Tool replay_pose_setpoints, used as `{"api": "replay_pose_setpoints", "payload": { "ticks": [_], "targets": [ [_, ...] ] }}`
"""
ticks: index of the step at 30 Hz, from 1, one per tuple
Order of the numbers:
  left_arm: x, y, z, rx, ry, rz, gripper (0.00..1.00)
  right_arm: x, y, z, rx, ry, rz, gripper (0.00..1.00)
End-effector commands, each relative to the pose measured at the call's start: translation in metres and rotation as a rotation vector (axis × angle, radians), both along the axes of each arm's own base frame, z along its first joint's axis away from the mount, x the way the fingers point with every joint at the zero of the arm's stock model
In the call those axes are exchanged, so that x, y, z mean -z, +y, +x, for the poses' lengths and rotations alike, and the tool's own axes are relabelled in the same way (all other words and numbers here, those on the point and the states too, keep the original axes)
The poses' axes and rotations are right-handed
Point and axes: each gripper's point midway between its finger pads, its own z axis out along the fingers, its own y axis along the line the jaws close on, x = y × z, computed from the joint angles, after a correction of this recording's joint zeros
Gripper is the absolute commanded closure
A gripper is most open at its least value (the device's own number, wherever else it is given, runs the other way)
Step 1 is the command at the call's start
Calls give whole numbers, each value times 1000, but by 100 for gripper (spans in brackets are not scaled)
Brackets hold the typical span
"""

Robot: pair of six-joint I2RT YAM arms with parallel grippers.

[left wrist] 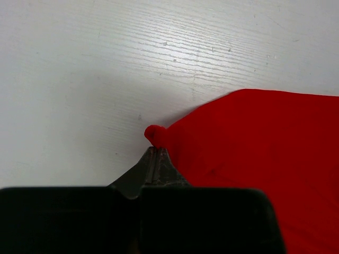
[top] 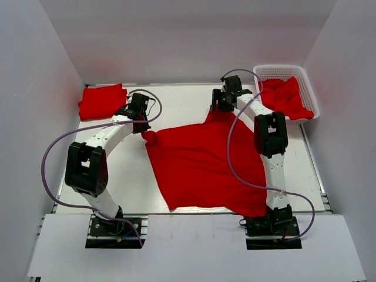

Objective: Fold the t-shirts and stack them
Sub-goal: Flatten out the tshirt

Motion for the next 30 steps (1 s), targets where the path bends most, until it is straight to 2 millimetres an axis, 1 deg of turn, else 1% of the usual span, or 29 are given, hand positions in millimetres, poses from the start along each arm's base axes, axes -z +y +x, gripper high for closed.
{"api": "replay_pose_setpoints", "payload": {
  "ticks": [1,2,3,5,6,7,9,11,12,14,15,16,17,18,19,20,21,22,23,24,25,26,27,28,29,30],
  "targets": [
    [-15,-2,10,3,-43,-12,100,-12,9,14,4,-58,23,33],
    [-18,-2,12,10,-51,-8,100,-11,10,14,8,-60,31,39],
    [-14,-2,13,10,-42,-6,100,-13,8,15,15,-66,35,48],
    [-17,-2,13,10,-42,-6,100,-19,11,16,18,-80,41,57],
    [-17,-2,13,10,-42,-6,100,-20,11,17,24,-88,44,67],
    [-17,-2,13,10,-42,-6,100,-24,10,19,32,-98,45,72],
    [-13,-2,13,17,-32,3,100,-34,8,22,51,-123,48,84],
    [-13,-2,13,17,-32,3,100,-38,8,21,48,-134,51,100],
    [-13,-2,13,17,-32,3,100,-44,8,21,49,-144,55,100],
    [-16,0,14,10,-34,12,100,-46,9,20,45,-147,56,100],
    [-23,-1,16,10,-52,7,100,-55,9,21,47,-160,60,100],
    [-22,2,14,4,-44,18,100,-58,8,19,46,-161,62,100],
    [-26,4,15,-5,-49,30,100,-62,7,19,47,-172,66,100],
    [-38,5,19,-12,-81,29,100,-81,6,21,50,-217,77,100],
    [-47,9,19,-27,-95,44,100,-90,4,15,48,-247,80,100],
    [-56,13,24,-42,-112,46,100,-122,2,16,47,-321,96,100],
    [-68,15,26,-52,-141,48,100,-133,1,14,47,-349,105,100],
    [-76,15,27,-53,-162,42,100,-149,-3,5,34,-392,97,100],
    [-87,17,29,-63,-188,45,100,-188,-9,-2,43,-467,106,100],
    [-104,19,28,-71,-224,42,100,-200,-14,-5,57,-497,102,100],
    [-110,19,26,-72,-239,37,100,-195,-31,-8,122,-522,52,100],
    [-125,21,29,-72,-279,39,100,-256,-39,-23,141,-652,83,100],
    [-149,21,28,-69,-339,26,100,-261,-45,-29,150,-687,77,100],
    [-157,24,25,-70,-358,34,100,-288,-61,-40,212,-766,58,100],
    [-178,24,26,-65,-409,27,100,-315,-69,-55,225,-825,69,100],
    [-192,25,24,-67,-442,16,100,-327,-77,-61,254,-857,56,100]
  ]
}}
